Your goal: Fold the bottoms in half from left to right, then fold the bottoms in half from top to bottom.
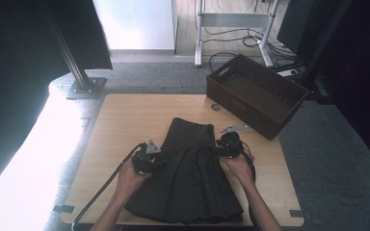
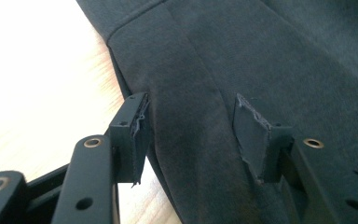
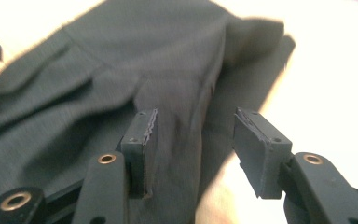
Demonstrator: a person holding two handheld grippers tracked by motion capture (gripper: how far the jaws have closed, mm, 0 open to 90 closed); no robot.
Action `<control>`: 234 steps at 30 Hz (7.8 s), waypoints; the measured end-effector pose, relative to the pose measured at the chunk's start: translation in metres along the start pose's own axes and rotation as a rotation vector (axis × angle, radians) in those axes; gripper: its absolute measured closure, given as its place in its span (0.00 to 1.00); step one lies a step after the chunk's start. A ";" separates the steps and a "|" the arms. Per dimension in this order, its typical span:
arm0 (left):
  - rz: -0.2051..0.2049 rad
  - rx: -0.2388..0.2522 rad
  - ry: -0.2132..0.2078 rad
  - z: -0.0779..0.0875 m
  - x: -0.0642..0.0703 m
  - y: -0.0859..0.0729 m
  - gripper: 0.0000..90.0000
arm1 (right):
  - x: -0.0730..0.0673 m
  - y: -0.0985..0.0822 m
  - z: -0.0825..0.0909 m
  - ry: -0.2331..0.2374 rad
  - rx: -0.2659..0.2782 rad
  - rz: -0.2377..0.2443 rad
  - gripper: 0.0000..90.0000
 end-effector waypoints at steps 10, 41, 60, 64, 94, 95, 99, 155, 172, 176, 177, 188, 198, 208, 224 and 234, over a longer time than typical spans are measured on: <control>-0.024 -0.040 -0.007 -0.016 0.010 -0.006 0.52 | 0.012 0.041 -0.038 -0.069 -0.010 0.015 0.44; 0.055 0.033 -0.092 0.013 0.020 -0.028 0.44 | 0.005 0.025 -0.049 0.008 -0.035 -0.004 0.51; 0.017 -0.009 -0.083 0.004 0.027 -0.032 0.51 | 0.029 0.003 -0.046 -0.074 -0.121 -0.022 0.63; 0.022 -0.008 -0.086 0.003 0.026 -0.031 0.50 | 0.026 0.007 -0.055 -0.056 -0.111 0.009 0.68; 0.066 0.033 -0.020 0.015 0.014 -0.010 0.16 | 0.035 0.014 -0.033 -0.096 -0.036 0.021 0.52; 0.065 0.019 -0.028 0.012 0.016 -0.011 0.14 | 0.035 0.014 -0.031 -0.096 -0.032 0.021 0.49; 0.021 -0.044 -0.048 -0.002 0.027 -0.018 0.00 | 0.036 0.016 -0.031 -0.074 -0.017 0.002 0.38; 0.105 0.035 -0.058 -0.020 0.035 -0.036 0.00 | 0.011 0.046 -0.023 0.019 -0.052 0.074 0.85; 0.115 0.034 -0.049 -0.024 0.031 -0.032 0.00 | -0.031 0.062 0.036 0.088 0.036 0.175 0.86; 0.116 0.034 -0.048 -0.024 0.031 -0.032 0.00 | -0.043 0.061 0.047 0.105 0.043 0.200 0.86; 0.116 0.035 -0.048 -0.024 0.031 -0.032 0.00 | -0.046 0.060 0.050 0.111 0.046 0.206 0.86; 0.113 0.032 -0.051 -0.024 0.030 -0.032 0.00 | -0.076 0.042 0.083 0.196 0.074 0.263 0.86; 0.120 0.032 -0.047 -0.026 0.023 -0.031 0.00 | -0.096 0.017 0.100 0.282 0.083 0.267 0.86; 0.134 0.031 -0.036 -0.030 0.008 -0.031 0.00 | -0.120 -0.009 0.100 0.351 0.039 0.293 0.86; 0.190 0.018 0.015 -0.039 -0.028 -0.029 0.01 | -0.125 -0.065 0.050 0.382 -0.101 0.247 0.86; 0.182 -0.035 0.013 -0.028 -0.049 -0.030 0.07 | -0.101 -0.055 0.010 0.278 -0.124 0.259 0.86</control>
Point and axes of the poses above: each handheld gripper's, and its own axes: z roughly backward along the jaws, y roughly out of its top, x roughly to its right, the point moved 3 cm from there along -z, roughly forward along the jaws, and after that the axes turned 8 degrees about y, right-handed, at the moved point
